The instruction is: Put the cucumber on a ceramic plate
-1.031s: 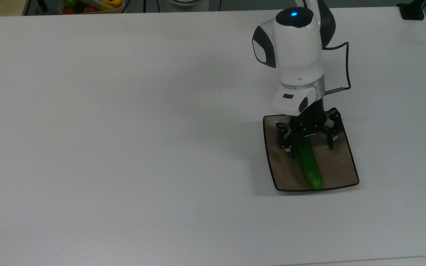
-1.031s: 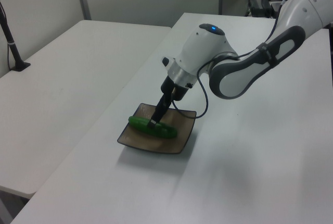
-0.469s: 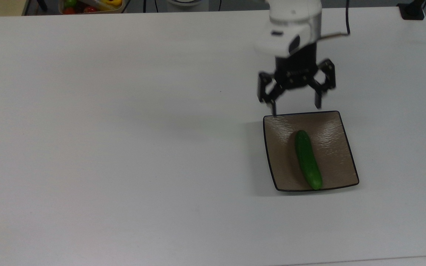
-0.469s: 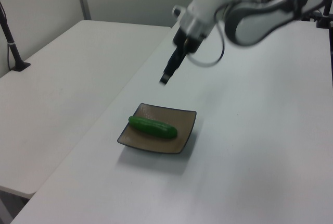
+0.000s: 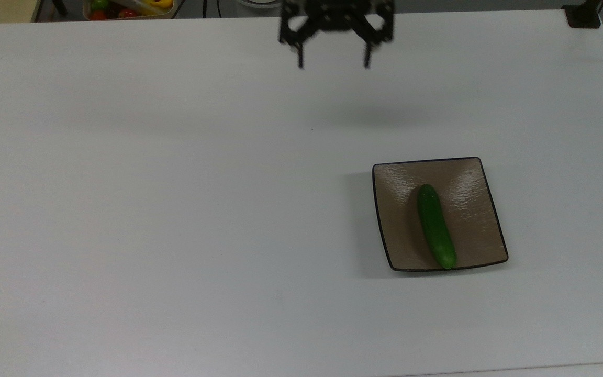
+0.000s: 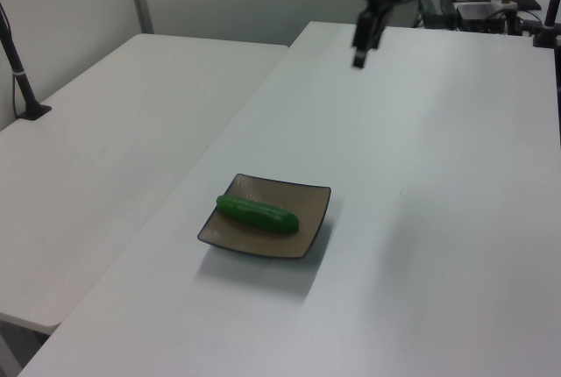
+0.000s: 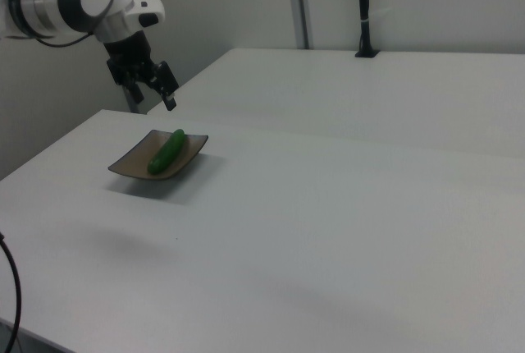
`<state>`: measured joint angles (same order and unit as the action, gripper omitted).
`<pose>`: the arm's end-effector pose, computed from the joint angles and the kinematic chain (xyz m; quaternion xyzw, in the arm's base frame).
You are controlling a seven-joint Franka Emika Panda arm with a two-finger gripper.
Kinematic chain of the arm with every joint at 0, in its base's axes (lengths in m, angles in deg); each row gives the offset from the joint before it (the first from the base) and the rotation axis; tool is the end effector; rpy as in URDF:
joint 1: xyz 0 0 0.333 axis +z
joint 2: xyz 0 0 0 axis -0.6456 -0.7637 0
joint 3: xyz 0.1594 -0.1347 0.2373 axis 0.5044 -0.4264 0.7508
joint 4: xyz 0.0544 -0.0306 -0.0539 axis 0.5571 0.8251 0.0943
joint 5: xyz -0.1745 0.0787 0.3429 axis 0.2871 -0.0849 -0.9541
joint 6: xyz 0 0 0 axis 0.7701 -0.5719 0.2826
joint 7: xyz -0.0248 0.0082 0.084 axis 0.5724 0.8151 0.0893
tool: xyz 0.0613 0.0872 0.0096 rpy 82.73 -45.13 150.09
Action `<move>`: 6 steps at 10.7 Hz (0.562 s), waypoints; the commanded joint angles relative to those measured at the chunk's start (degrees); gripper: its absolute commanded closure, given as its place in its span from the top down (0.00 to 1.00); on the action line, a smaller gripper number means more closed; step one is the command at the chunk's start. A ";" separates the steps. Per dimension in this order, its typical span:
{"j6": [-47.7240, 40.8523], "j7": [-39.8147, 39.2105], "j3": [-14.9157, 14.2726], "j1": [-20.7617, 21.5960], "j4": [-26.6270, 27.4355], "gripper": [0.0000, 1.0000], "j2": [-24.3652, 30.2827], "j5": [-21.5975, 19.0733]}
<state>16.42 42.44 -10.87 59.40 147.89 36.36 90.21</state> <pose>0.5806 0.1720 0.5989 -0.9954 -0.0216 -0.0923 0.0133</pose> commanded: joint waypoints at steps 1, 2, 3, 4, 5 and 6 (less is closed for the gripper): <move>-8.26 0.66 -1.47 -1.86 5.19 1.00 8.39 -0.69; -10.12 0.57 -1.56 -2.92 5.98 1.00 9.45 -0.69; -11.09 0.48 -1.56 -4.41 7.20 1.00 10.76 -0.69; -11.71 0.13 -1.56 -5.38 9.31 1.00 12.52 -0.69; -11.63 -1.35 -1.56 -5.56 10.20 1.00 13.32 -0.69; -11.28 -3.89 -1.56 -5.65 10.81 1.00 13.24 -0.69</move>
<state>4.99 42.06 -12.23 53.88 154.60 46.85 90.20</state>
